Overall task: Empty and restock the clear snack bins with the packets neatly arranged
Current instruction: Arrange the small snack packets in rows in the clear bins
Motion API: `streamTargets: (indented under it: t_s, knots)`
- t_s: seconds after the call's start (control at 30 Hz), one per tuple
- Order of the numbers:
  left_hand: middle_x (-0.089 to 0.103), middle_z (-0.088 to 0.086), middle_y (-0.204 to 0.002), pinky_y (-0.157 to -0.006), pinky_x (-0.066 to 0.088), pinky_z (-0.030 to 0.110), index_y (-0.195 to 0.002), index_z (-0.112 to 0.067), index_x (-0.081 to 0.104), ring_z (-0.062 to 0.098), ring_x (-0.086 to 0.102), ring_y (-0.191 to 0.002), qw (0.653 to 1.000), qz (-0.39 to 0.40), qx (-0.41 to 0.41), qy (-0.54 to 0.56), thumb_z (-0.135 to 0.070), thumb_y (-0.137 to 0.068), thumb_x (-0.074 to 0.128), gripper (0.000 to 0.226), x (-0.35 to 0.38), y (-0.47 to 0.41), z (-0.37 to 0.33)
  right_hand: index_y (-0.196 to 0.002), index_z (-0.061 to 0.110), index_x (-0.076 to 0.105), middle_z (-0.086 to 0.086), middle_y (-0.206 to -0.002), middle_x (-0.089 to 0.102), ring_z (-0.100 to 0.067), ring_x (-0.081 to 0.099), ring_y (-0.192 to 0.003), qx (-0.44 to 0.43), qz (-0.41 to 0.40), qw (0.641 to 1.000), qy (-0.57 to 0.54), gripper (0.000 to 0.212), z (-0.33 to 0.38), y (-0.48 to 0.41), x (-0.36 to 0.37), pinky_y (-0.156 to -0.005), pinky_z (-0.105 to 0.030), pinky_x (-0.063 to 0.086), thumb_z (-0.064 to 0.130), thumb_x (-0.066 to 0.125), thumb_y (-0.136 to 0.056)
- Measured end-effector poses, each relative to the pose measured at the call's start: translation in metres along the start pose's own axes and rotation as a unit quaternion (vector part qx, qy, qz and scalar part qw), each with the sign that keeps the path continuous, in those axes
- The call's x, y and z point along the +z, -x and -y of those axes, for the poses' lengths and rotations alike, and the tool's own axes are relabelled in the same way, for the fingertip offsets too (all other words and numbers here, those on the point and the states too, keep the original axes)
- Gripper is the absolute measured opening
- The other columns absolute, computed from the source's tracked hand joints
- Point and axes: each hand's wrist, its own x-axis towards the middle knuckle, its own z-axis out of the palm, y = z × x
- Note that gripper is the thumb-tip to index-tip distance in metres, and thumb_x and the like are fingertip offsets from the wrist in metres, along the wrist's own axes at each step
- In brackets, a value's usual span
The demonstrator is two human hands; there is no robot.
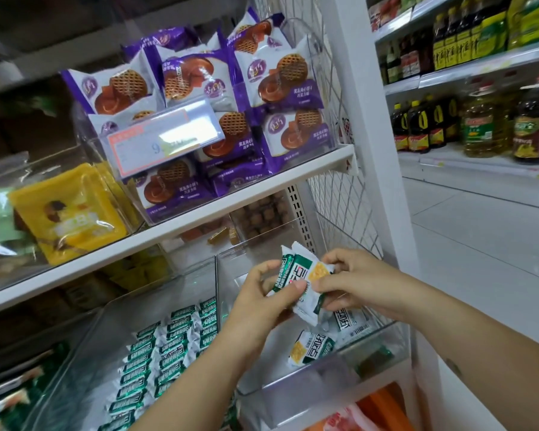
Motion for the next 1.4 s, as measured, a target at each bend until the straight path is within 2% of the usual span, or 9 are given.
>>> streamTargets:
  t_s: [0.2,0.43,0.57,0.73,0.8,0.9,1.1,1.3,1.4]
  knots:
    - [0.068,-0.008,-0.104,-0.075,0.055,0.024,-0.115,-0.033,0.048,0.008,0.068,-0.079,0.947,0.064,0.137,-0.283,-0.008,-0.079,0.074,0.051,-0.02,0.008,-0.012,-0.138,0.042,0.031,0.022,-0.128,0.045,0.005,0.053,-0.107,-0.12,0.028,0.961,0.249,0.081,0.009,0.01,0.004,-0.084,-0.015,0.05,0.028,0.079,-0.075]
    - [0.052,-0.035,-0.113,-0.078,0.044,0.007,-0.115,-0.053,0.041,-0.012,0.052,-0.102,0.895,0.073,0.197,-0.394,-0.038,-0.07,0.081,0.062,-0.047,0.016,-0.014,-0.113,0.04,0.045,0.018,-0.101,0.061,0.007,0.062,-0.083,-0.129,0.061,0.945,0.295,0.059,0.005,0.009,0.017,-0.063,-0.014,0.049,0.027,0.083,-0.07]
    - [0.059,-0.028,-0.107,-0.081,0.04,0.003,-0.107,-0.049,0.05,-0.012,0.053,-0.1,0.904,-0.008,0.208,-0.372,-0.055,-0.068,0.07,0.044,-0.072,0.005,0.002,-0.098,0.036,0.049,0.01,-0.091,0.066,-0.001,0.064,-0.072,-0.108,0.054,0.947,0.297,0.047,0.0,-0.005,0.025,-0.059,-0.024,0.054,0.024,0.083,-0.069]
    - [0.062,-0.014,-0.103,-0.072,0.038,0.003,-0.095,-0.039,0.058,-0.009,0.055,-0.09,0.923,-0.169,0.188,-0.289,-0.021,-0.091,0.062,0.019,-0.111,-0.022,0.034,-0.099,0.031,0.048,0.007,-0.095,0.064,-0.002,0.062,-0.074,-0.116,0.016,0.923,0.366,0.047,-0.008,-0.063,0.034,-0.057,-0.021,0.049,0.019,0.082,-0.069]
    - [0.068,-0.005,-0.091,-0.067,0.044,0.015,-0.089,-0.037,0.063,0.005,0.06,-0.079,0.945,-0.175,0.169,-0.219,-0.017,-0.09,0.063,0.02,-0.116,-0.027,0.046,-0.102,0.03,0.048,0.005,-0.101,0.062,-0.013,0.062,-0.087,-0.107,0.025,0.911,0.398,0.05,-0.022,-0.092,0.044,-0.069,-0.028,0.051,0.022,0.083,-0.068]
    - [0.069,-0.011,-0.094,-0.069,0.045,0.009,-0.084,-0.032,0.067,-0.006,0.06,-0.077,0.948,-0.163,0.185,-0.202,-0.015,-0.089,0.064,0.018,-0.121,-0.032,0.052,-0.117,0.014,0.05,-0.003,-0.105,0.06,-0.023,0.062,-0.098,-0.093,0.016,0.9,0.425,0.058,-0.039,-0.132,0.06,-0.08,-0.034,0.052,0.018,0.083,-0.07]
    - [0.065,-0.023,-0.101,-0.073,0.044,0.006,-0.071,-0.035,0.068,-0.007,0.06,-0.091,0.955,-0.144,0.189,-0.178,-0.02,-0.088,0.063,0.023,-0.124,-0.032,0.057,-0.134,0.015,0.04,-0.006,-0.123,0.054,-0.025,0.051,-0.113,-0.075,0.026,0.885,0.459,0.073,-0.058,-0.188,0.076,-0.081,-0.025,0.043,0.019,0.08,-0.073]
    - [0.063,-0.024,-0.1,-0.076,0.046,0.01,-0.071,-0.037,0.066,-0.007,0.059,-0.093,0.95,-0.148,0.2,-0.191,-0.022,-0.088,0.061,0.023,-0.123,-0.034,0.057,-0.128,0.013,0.043,-0.003,-0.119,0.048,-0.02,0.052,-0.105,-0.057,0.009,0.913,0.403,0.07,-0.064,-0.193,0.085,-0.079,-0.027,0.046,0.019,0.083,-0.071]
    - [0.062,-0.023,-0.102,-0.075,0.044,0.007,-0.074,-0.036,0.066,-0.008,0.058,-0.095,0.947,-0.149,0.207,-0.196,-0.022,-0.089,0.06,0.022,-0.122,-0.033,0.057,-0.12,0.012,0.05,-0.004,-0.114,0.058,-0.021,0.056,-0.104,-0.069,-0.02,0.886,0.458,0.06,-0.062,-0.19,0.077,-0.071,-0.022,0.038,0.024,0.083,-0.071]
